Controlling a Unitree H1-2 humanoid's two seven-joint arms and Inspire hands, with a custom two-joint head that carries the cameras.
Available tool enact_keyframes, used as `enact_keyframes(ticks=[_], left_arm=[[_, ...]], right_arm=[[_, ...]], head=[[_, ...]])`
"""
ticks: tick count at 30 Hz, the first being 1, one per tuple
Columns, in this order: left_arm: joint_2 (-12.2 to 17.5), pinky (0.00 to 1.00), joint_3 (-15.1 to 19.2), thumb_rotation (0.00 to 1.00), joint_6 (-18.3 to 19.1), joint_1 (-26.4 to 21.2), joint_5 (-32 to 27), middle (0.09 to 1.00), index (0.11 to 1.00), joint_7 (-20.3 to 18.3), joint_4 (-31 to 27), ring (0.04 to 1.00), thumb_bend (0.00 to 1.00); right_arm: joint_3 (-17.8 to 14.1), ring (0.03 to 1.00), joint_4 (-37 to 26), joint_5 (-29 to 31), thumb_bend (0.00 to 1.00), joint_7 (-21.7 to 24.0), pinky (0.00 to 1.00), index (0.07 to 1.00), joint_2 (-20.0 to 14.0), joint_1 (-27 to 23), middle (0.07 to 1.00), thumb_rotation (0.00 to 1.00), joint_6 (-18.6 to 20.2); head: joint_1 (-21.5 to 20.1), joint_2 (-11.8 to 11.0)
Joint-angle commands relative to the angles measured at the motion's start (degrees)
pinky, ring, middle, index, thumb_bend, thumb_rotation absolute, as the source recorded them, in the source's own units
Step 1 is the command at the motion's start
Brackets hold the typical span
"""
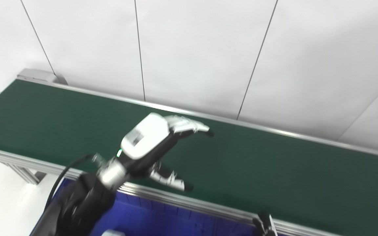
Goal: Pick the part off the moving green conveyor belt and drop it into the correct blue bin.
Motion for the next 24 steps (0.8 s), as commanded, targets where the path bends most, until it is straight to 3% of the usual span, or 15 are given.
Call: enact_keyframes(ticks=[1, 12, 18, 24], left_arm=[[1.4, 0.73, -0.5, 0.18, -0.8, -4.3, 1.2, 0.783, 0.769, -0.4, 2.2, 0.762, 1.00], [2.8, 0.80, -4.2, 0.18, -1.2, -10.7, 5.0, 0.807, 0.783, -0.6, 19.4, 0.809, 1.00], [3.2, 0.79, -4.9, 0.19, -0.8, -11.1, 5.8, 0.809, 0.785, 0.1, 24.5, 0.804, 0.99], [4.3, 0.75, -6.1, 0.21, 1.6, -11.2, 7.1, 0.817, 0.795, -2.2, 25.8, 0.810, 0.98]], right_arm=[[0.1, 0.948, -2.3, -0.5, 0.81, -0.2, 0.95, 1.000, 0.6, 0.8, 0.976, 0.99, 0.4], [0.6, 0.942, -4.5, -0.9, 0.80, -0.1, 0.93, 1.000, 1.4, 1.9, 0.960, 0.98, 1.6], [0.6, 0.941, -5.5, -0.5, 0.79, 0.1, 0.93, 1.000, 1.4, 2.4, 0.956, 0.97, 2.2], [0.6, 0.936, -6.2, -0.3, 0.78, 0.4, 0.92, 1.000, 0.8, 2.8, 0.955, 0.97, 2.4]], head=[[-0.3, 0.4], [-1.1, 1.6], [-1.2, 2.0], [-0.9, 2.6]])
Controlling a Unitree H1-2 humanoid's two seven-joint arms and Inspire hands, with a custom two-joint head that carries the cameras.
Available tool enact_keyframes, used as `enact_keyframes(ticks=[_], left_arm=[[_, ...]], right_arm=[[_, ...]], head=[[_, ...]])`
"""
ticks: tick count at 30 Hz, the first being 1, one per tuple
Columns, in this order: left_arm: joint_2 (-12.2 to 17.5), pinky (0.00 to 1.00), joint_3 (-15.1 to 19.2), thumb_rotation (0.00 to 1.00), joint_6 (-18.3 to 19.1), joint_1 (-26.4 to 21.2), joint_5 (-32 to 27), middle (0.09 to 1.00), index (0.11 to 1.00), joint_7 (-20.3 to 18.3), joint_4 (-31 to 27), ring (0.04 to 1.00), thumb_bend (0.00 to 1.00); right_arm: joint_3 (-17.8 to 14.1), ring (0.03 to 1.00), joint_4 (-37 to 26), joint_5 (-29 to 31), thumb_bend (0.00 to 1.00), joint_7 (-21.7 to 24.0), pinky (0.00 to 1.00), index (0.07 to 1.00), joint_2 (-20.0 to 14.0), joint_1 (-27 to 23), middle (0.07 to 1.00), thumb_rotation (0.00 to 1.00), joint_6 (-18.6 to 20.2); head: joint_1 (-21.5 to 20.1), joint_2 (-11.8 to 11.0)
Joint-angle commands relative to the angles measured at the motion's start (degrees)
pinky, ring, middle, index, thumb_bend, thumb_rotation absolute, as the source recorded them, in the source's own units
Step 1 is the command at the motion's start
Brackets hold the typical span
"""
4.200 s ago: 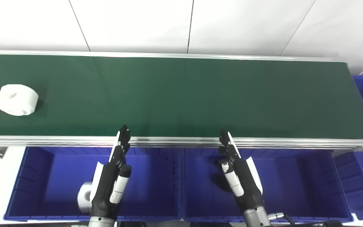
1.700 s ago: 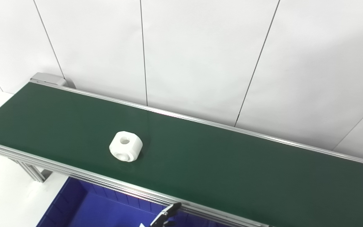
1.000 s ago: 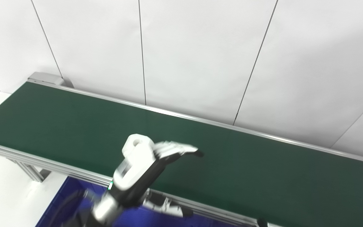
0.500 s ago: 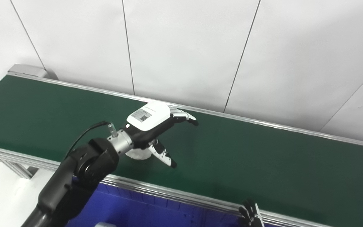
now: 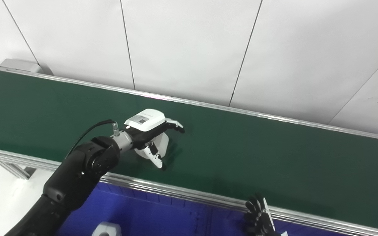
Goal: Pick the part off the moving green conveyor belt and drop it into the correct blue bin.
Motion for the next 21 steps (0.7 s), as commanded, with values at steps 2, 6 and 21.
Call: enact_keyframes(ticks=[2, 6, 21], left_arm=[[1.3, 0.75, -0.5, 0.21, 1.3, -2.8, 0.8, 0.817, 0.793, -0.8, -0.2, 0.811, 0.98], [2.2, 0.76, -2.2, 0.22, 1.4, -3.1, 3.9, 0.806, 0.781, 0.0, 0.5, 0.811, 1.00], [-0.7, 0.41, -2.3, 0.00, 0.8, -0.1, 7.0, 0.509, 0.475, 14.8, 4.4, 0.458, 0.53]], right_arm=[[0.2, 0.934, -2.5, 0.6, 0.78, 0.4, 0.92, 1.000, -0.2, 0.9, 0.953, 0.97, 0.2], [0.3, 0.933, -2.7, 0.8, 0.78, 0.5, 0.92, 1.000, -0.5, 1.0, 0.952, 0.96, 0.2], [0.4, 0.923, -3.0, 0.6, 0.78, 0.5, 0.91, 1.000, -0.6, 1.3, 0.938, 0.96, 0.5]], head=[[0.1, 0.1], [0.1, 0.3], [-0.1, 0.5]])
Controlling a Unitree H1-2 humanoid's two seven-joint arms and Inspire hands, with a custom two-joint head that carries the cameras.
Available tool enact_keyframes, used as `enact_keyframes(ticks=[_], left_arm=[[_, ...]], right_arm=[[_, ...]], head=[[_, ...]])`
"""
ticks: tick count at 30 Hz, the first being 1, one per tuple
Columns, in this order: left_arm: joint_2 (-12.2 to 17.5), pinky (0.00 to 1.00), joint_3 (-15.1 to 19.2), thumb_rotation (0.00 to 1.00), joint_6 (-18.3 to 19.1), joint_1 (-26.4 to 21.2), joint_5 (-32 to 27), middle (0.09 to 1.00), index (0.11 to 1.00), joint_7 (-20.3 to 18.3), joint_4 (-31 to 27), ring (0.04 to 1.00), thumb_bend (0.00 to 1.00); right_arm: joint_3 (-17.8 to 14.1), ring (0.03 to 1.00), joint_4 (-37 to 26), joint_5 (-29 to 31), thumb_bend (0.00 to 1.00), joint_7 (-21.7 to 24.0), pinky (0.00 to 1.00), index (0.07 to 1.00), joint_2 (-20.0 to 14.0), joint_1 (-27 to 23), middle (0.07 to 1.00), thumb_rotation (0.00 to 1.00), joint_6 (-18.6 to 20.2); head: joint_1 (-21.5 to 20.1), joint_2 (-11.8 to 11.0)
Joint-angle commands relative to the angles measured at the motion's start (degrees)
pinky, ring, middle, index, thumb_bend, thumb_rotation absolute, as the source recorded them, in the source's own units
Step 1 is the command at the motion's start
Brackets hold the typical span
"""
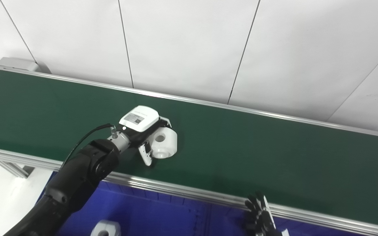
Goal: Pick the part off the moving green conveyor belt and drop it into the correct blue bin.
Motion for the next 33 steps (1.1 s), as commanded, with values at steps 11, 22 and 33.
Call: enact_keyframes(ticks=[11, 22, 33], left_arm=[[0.3, 0.42, -1.3, 0.00, -1.1, -0.7, -2.8, 0.514, 0.471, -0.8, -3.2, 0.469, 0.52], [2.6, 0.45, 3.0, 0.00, 1.8, 1.7, -8.4, 0.505, 0.476, -8.0, -19.9, 0.466, 0.52], [2.4, 0.43, 7.6, 0.00, 6.5, 19.0, -12.3, 0.498, 0.478, -14.2, -44.1, 0.458, 0.52]], right_arm=[[0.4, 0.928, -2.3, 0.8, 0.79, 0.6, 0.91, 1.000, -0.2, 0.8, 0.941, 0.95, 0.8], [0.3, 0.926, -4.4, 1.2, 0.78, 1.0, 0.92, 1.000, -1.0, 1.2, 0.939, 0.96, 2.5], [-0.9, 0.925, -10.2, 2.3, 0.79, 2.0, 0.91, 1.000, -2.8, 1.1, 0.939, 0.97, 8.5]], head=[[0.2, 0.4], [2.5, 1.8], [5.2, 7.5]])
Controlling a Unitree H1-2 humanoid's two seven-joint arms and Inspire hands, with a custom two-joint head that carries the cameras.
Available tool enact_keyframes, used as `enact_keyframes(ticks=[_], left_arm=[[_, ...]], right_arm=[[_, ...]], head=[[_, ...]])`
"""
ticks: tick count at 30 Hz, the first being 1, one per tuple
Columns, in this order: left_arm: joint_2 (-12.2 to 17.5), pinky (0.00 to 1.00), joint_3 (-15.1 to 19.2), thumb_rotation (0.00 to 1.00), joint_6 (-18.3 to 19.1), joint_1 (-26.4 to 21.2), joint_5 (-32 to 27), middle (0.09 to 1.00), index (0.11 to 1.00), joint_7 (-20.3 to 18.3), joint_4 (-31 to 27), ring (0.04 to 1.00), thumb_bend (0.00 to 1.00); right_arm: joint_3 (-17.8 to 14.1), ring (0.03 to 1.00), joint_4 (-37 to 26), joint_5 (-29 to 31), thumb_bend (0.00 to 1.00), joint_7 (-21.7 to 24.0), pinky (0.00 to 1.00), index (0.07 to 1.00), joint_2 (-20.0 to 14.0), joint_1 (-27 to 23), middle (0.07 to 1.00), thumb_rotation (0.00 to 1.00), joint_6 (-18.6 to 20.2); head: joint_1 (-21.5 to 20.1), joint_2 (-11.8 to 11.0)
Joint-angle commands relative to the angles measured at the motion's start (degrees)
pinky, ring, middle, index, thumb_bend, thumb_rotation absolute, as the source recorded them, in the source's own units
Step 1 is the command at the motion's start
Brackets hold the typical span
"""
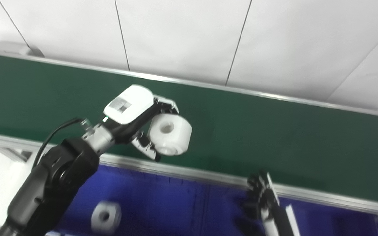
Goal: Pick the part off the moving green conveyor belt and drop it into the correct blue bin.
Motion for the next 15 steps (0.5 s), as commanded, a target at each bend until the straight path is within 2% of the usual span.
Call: enact_keyframes(ticks=[1, 5, 8, 11, 15], left_arm=[[-0.5, 0.43, 1.0, 0.00, 1.1, 1.3, -0.5, 0.495, 0.481, 0.0, -3.9, 0.453, 0.52], [-1.3, 0.43, 1.7, 0.00, 1.7, 6.2, 0.2, 0.489, 0.486, -0.7, -7.5, 0.441, 0.52], [-1.7, 0.43, 2.3, 0.00, 1.8, 10.1, 0.8, 0.510, 0.468, -0.9, -9.8, 0.470, 0.52], [-1.9, 0.41, 3.2, 0.00, 2.0, 14.4, 0.4, 0.500, 0.476, -1.0, -11.8, 0.452, 0.52], [-2.5, 0.45, 3.9, 0.00, 1.8, 18.1, 1.1, 0.498, 0.478, -1.3, -12.8, 0.464, 0.52]], right_arm=[[-0.4, 0.927, -2.8, 0.9, 0.79, 0.9, 0.91, 1.000, -0.8, 0.1, 0.941, 0.97, 1.5], [-0.8, 0.935, -4.5, 1.6, 0.80, 1.4, 0.92, 1.000, -1.2, -0.5, 0.946, 0.97, 3.7], [-0.9, 0.935, -5.4, 2.0, 0.81, 1.5, 0.92, 1.000, -1.4, -0.8, 0.945, 0.97, 4.9], [-1.1, 0.928, -6.3, 1.8, 0.81, 1.6, 0.91, 1.000, -1.6, -0.9, 0.942, 0.97, 5.8], [-1.3, 0.927, -7.0, 2.3, 0.81, 1.8, 0.91, 1.000, -1.8, -0.9, 0.944, 0.96, 6.9]], head=[[0.5, 1.1], [1.2, 2.9], [1.2, 3.2], [1.4, 3.9], [1.9, 4.2]])
